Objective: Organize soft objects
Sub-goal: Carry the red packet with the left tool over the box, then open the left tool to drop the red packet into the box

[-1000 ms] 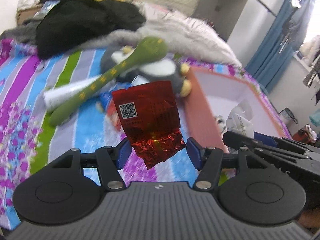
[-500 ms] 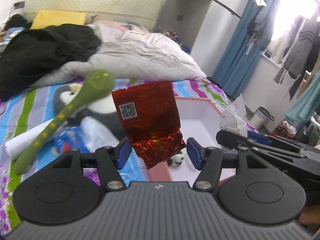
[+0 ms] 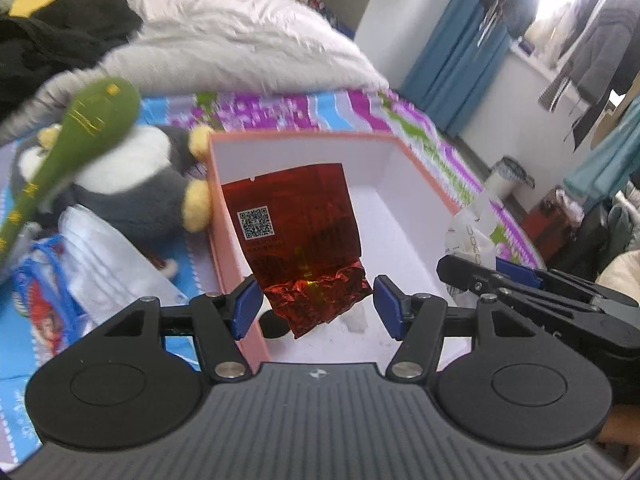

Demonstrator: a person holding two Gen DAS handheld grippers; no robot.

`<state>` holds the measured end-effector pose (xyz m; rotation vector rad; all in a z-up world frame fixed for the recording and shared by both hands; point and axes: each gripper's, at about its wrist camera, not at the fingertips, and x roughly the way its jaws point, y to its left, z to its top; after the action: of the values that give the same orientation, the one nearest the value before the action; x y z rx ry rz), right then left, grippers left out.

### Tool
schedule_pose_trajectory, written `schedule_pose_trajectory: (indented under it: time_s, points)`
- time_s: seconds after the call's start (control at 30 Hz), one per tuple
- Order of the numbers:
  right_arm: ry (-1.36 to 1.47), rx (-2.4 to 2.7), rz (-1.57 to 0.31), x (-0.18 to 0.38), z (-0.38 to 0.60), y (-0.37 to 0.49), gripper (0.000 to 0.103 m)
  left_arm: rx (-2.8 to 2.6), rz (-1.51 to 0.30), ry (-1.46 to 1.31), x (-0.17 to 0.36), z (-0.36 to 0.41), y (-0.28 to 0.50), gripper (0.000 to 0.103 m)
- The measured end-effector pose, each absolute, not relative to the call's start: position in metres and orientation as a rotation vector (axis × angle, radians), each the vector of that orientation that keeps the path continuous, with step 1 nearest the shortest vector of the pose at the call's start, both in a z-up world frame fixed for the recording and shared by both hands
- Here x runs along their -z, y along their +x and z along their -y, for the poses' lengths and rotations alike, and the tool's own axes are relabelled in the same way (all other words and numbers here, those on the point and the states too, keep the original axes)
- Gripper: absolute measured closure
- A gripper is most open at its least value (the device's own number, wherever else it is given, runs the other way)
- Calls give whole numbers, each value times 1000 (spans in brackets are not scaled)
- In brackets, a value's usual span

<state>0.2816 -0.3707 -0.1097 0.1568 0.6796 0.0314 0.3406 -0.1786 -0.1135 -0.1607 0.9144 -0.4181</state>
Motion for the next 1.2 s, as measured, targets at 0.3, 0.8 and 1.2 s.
schedule_pose_trajectory:
  time_s: [0.3,0.8,1.2]
  points:
    - [168,15,-812,163,401,321,58,451,-1040,-111,169,216,390,37]
    - [159,12,-894,186,403,339,46,468,-1081,-116,187,222,406,36]
    - [163,-9,-778,132,387,303,45,442,-947,-134,122,194,363,36]
